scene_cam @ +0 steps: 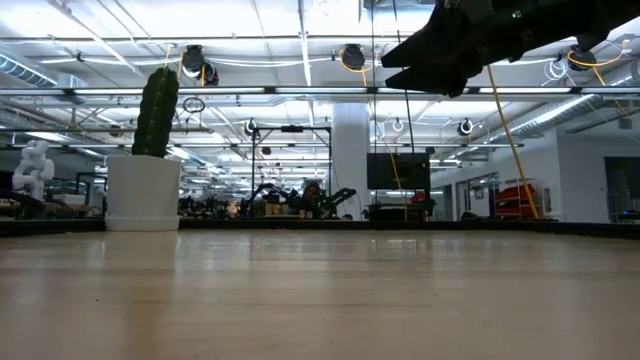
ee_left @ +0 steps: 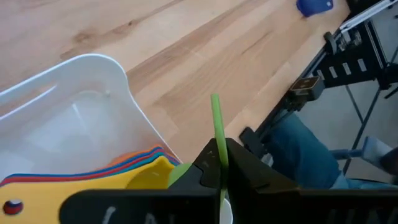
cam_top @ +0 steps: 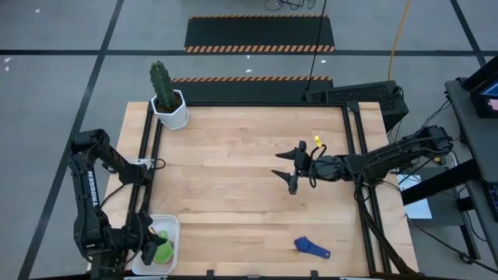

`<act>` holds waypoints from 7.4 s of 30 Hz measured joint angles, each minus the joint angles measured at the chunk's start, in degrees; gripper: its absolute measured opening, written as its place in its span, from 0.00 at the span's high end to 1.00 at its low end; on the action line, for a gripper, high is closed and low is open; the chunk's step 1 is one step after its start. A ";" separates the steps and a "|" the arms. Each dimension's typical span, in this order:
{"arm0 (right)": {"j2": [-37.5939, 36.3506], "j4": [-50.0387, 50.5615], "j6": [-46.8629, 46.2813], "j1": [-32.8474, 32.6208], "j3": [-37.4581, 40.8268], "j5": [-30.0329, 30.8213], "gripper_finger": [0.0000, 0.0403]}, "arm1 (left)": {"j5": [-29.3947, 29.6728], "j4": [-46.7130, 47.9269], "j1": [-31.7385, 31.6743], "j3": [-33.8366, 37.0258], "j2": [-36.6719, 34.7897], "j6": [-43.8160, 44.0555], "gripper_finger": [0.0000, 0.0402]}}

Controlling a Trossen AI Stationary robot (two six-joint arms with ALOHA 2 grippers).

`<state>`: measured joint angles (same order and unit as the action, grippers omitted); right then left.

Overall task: Nest measuring cups in basket
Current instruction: Stack the green measuring cup on top of the yellow measuring cup into the white bin

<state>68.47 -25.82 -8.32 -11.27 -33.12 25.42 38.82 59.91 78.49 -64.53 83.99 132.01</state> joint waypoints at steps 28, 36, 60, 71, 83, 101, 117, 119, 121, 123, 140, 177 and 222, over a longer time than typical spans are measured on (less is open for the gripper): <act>0.00 0.90 -2.49 -0.02 0.00 -0.04 0.31 | -6.03 6.46 0.14 0.15 0.00 -1.39 0.79; 0.13 0.84 -3.85 -0.02 0.00 -0.17 0.31 | -7.75 7.33 -0.51 0.15 0.00 -1.55 0.78; 49.82 8.28 -3.36 -12.53 -49.38 -12.13 0.30 | 6.29 4.97 -10.86 0.07 0.02 -20.64 0.78; 63.54 4.17 3.58 -16.26 -66.04 -18.21 0.30 | 16.79 9.87 -13.52 0.04 -3.28 -24.92 0.78; 64.97 10.26 3.59 -15.80 -68.46 -22.42 0.71 | 12.47 -9.96 -19.17 0.04 -4.79 -51.36 0.78; 41.94 45.78 0.72 -14.71 -47.33 -8.97 0.77 | -21.12 -22.74 -28.09 -16.41 10.88 -81.42 0.78; 9.00 22.60 -3.58 -11.99 -10.00 -4.12 0.66 | -41.45 4.37 -31.55 -33.20 29.87 -79.71 0.51; 7.25 22.76 -3.85 -11.91 -8.60 -3.91 0.65 | -42.04 7.25 -31.20 -33.20 30.58 -78.94 0.42; 6.43 22.80 -3.75 -11.91 -8.04 -2.79 0.65 | -42.06 10.06 -30.80 -33.20 30.90 -77.94 0.34; 6.24 22.70 -3.60 -11.94 -7.98 -2.80 0.65 | -42.04 11.79 -30.15 -33.20 31.37 -77.37 0.26; 6.33 22.16 -2.78 -11.96 -7.96 -3.01 0.65 | -43.13 13.80 -28.10 -32.59 34.93 -76.24 0.26; 6.33 20.81 -1.46 -12.07 -7.96 -3.25 0.65 | -43.40 13.40 -27.77 -26.90 34.95 -71.45 0.63; 12.59 0.93 0.50 -12.09 -8.79 -12.09 0.65 | -29.16 30.20 -21.46 -32.13 23.76 -14.66 0.83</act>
<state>81.06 -24.89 -7.81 -23.35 -41.92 13.33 9.66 90.10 57.02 -96.66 107.74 117.35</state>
